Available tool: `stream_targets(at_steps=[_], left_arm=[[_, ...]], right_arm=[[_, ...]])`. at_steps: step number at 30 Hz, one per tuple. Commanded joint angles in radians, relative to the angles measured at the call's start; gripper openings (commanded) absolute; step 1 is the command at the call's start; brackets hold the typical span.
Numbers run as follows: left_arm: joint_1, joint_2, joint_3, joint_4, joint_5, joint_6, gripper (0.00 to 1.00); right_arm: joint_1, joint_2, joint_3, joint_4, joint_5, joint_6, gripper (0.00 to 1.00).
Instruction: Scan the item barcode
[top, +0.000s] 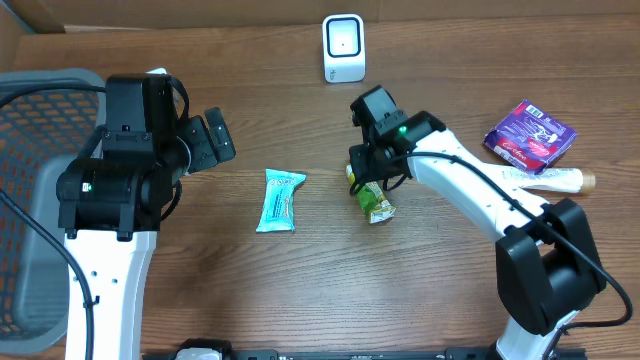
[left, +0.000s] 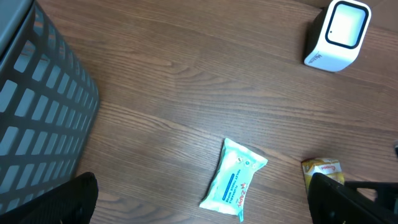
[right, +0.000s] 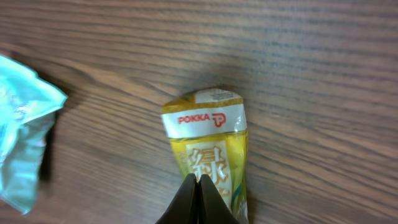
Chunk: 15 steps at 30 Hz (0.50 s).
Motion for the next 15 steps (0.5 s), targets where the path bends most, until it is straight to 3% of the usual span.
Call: stream_targets(at_steps=[1, 15], left_arm=[[0.002, 0.003, 0.008, 0.000, -0.012, -0.010, 1.00], [0.002, 0.003, 0.008, 0.001, -0.012, -0.010, 1.00]], right_arm=[[-0.003, -0.021, -0.055, 0.050, 0.021, 0.043, 0.04], [-0.003, 0.023, -0.067, 0.106, 0.016, 0.051, 0.04]])
